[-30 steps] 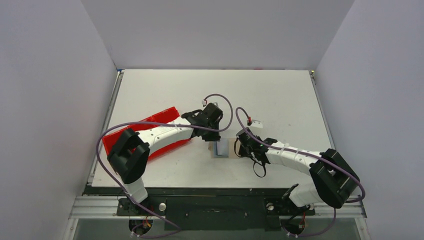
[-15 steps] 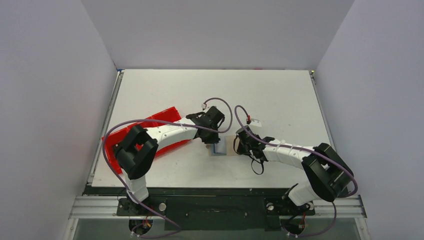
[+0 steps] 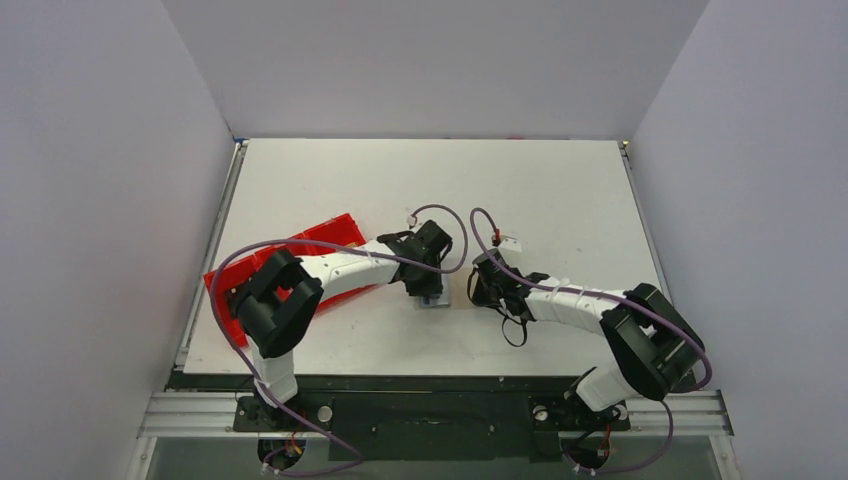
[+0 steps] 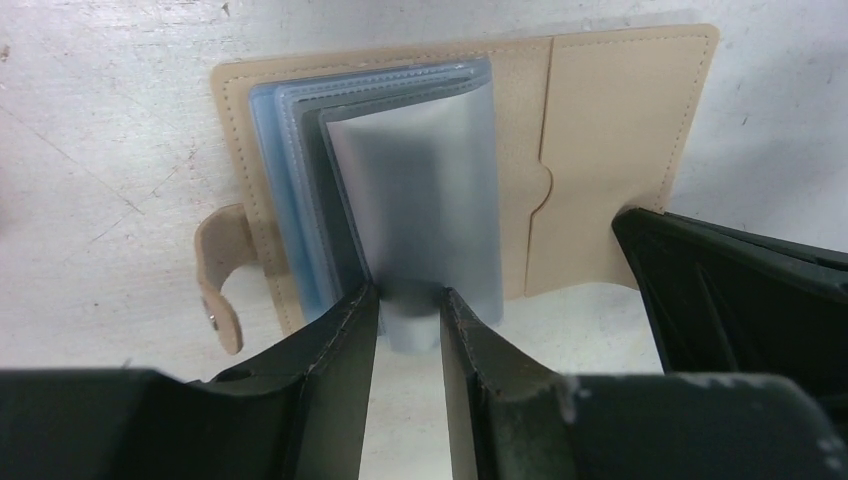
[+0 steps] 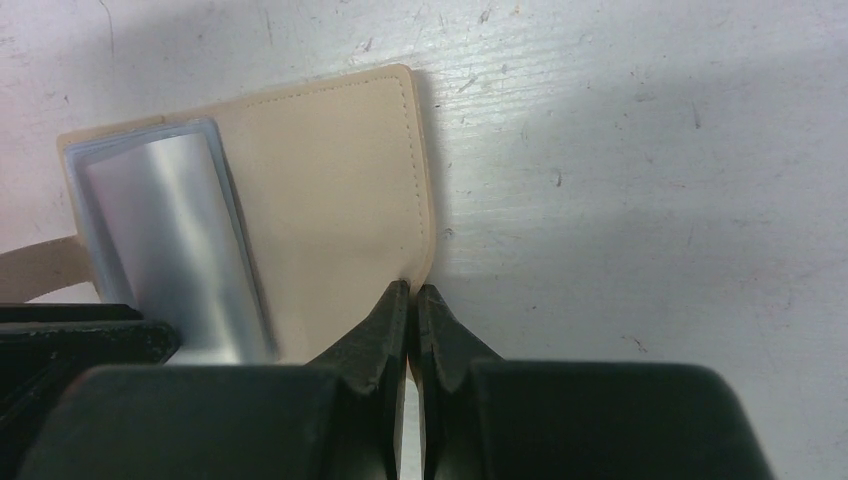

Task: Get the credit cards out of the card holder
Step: Open the card holder at the center of the board.

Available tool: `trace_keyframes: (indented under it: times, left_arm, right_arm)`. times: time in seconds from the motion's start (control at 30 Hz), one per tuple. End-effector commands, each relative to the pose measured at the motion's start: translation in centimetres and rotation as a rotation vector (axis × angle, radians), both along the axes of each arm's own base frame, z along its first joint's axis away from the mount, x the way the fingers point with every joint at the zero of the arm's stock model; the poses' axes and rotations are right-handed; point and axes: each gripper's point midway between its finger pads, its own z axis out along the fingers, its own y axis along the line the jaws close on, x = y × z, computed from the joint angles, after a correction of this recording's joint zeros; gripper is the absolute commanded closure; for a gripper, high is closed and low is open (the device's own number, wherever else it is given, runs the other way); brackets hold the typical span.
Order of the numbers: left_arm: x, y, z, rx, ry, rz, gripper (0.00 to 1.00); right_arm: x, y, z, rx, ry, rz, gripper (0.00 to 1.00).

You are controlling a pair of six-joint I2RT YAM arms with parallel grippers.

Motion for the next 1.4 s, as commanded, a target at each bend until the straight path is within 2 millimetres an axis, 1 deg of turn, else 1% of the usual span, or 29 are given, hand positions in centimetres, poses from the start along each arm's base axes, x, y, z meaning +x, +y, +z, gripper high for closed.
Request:
trace_keyframes:
  times: [0.0, 0.03, 0.23, 0.37, 0.47, 0.6, 0.63, 0.67, 0.7, 0.77, 0.83, 0.87, 0.9, 1.0, 1.1, 1.13, 1.17, 1.2, 1.3, 1.37]
  left_arm:
    - [0.7, -2.0, 0.2, -0.061, -0.014, -0.015, 0.73]
    - [0.7, -2.2, 0.0, -0.063, -0.011, -0.015, 0.73]
    - [1.7, -4.1, 0.6, -0.127, -0.034, -0.033, 0.73]
    - [2.4, -5.0, 1.0, -0.149, -0.048, -0.042, 0.73]
    - [2.8, -5.5, 0.9, -0.151, -0.052, -0.047, 0.74]
    - [3.1, -6.0, 0.1, -0.148, -0.041, -0.052, 0.75]
    - [3.1, -6.3, 0.2, -0.154, -0.040, -0.056, 0.75]
    - [3.3, -6.5, 0.1, -0.160, -0.043, -0.060, 0.75]
    - [3.3, -6.7, 0.2, -0.167, -0.043, -0.065, 0.75]
    - [3.4, -6.9, 0.2, -0.175, -0.049, -0.069, 0.75]
    - [3.2, -7.5, 0.4, -0.198, -0.038, -0.088, 0.74]
    - [3.1, -7.8, 0.5, -0.207, -0.033, -0.096, 0.74]
    - [3.0, -7.9, 0.6, -0.214, -0.032, -0.102, 0.73]
    - [2.7, -8.8, 0.9, -0.242, -0.030, -0.127, 0.69]
    - [2.4, -9.6, 1.4, -0.271, -0.034, -0.149, 0.62]
    - [2.4, -9.9, 1.6, -0.287, -0.036, -0.157, 0.60]
    - [2.4, -10.2, 1.7, -0.298, -0.038, -0.162, 0.58]
    - [2.2, -10.4, 1.8, -0.308, -0.032, -0.170, 0.57]
    - [2.1, -11.0, 1.7, -0.327, -0.022, -0.183, 0.54]
    - [2.0, -11.3, 1.6, -0.332, -0.015, -0.188, 0.52]
  right_arm:
    - [-1.4, -0.4, -1.9, -0.009, 0.070, 0.018, 1.00]
    - [-1.3, -0.2, -1.9, -0.001, 0.066, 0.022, 1.00]
    - [-1.3, 0.5, -1.5, 0.046, 0.057, 0.044, 1.00]
    - [-1.3, 0.8, -1.1, 0.077, 0.045, 0.055, 1.00]
    - [-1.1, 1.0, -0.6, 0.095, 0.034, 0.057, 1.00]
    - [-0.9, 0.8, 0.5, 0.123, 0.009, 0.044, 1.00]
    - [-0.8, 0.7, 1.0, 0.134, -0.004, 0.039, 0.98]
    - [-0.9, 0.6, 1.2, 0.136, -0.007, 0.035, 0.92]
    - [-0.8, 0.4, 1.8, 0.148, -0.023, 0.029, 0.88]
    - [-0.8, 0.0, 2.6, 0.157, -0.041, 0.016, 0.76]
    - [-0.7, -0.4, 3.5, 0.164, -0.058, 0.005, 0.69]
    - [-0.5, -0.6, 4.2, 0.172, -0.079, -0.005, 0.68]
    - [-0.7, -0.9, 4.4, 0.167, -0.078, -0.010, 0.66]
    - [-0.6, -1.8, 5.8, 0.165, -0.121, -0.040, 0.65]
    - [-0.8, -3.0, 6.6, 0.153, -0.144, -0.074, 0.65]
    - [-0.6, -3.4, 7.2, 0.156, -0.165, -0.094, 0.65]
    - [-0.8, -4.0, 7.1, 0.142, -0.165, -0.110, 0.65]
    - [-0.8, -4.3, 7.7, 0.149, -0.183, -0.125, 0.65]
    - [-1.0, -5.5, 8.2, 0.135, -0.200, -0.162, 0.65]
    - [-1.0, -5.8, 8.8, 0.145, -0.217, -0.170, 0.65]
